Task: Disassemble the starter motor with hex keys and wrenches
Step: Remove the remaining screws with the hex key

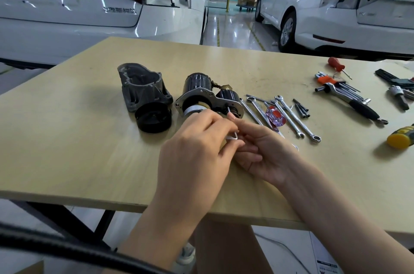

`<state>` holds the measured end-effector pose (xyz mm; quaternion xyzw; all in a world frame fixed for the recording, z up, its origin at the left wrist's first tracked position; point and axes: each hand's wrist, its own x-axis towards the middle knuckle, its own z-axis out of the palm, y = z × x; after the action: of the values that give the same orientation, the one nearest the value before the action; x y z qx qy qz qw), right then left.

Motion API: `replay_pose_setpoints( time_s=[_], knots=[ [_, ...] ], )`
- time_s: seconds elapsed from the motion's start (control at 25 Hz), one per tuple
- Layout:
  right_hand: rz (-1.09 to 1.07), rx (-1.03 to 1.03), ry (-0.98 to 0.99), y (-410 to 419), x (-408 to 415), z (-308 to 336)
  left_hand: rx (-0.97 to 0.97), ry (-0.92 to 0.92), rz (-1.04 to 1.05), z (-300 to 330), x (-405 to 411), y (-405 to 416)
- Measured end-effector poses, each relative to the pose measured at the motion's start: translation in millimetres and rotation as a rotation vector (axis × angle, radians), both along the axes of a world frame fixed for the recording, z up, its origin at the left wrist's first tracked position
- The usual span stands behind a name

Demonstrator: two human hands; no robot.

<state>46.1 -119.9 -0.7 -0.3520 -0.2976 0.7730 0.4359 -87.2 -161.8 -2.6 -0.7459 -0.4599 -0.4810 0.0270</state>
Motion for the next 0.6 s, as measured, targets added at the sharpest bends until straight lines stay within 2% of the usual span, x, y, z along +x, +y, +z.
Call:
replay_pose_setpoints(
  time_s=[0.24,0.6],
  knots=[
    [-0.018,0.009,-0.054,0.2,1.9,-0.2,0.020,0.000,0.058,-1.2,0.9,-1.6],
    [-0.037,-0.026,0.087,2.7,3.1,-1.7,-0.037,-0.061,0.010,1.2,2.6,-1.4]
  ],
)
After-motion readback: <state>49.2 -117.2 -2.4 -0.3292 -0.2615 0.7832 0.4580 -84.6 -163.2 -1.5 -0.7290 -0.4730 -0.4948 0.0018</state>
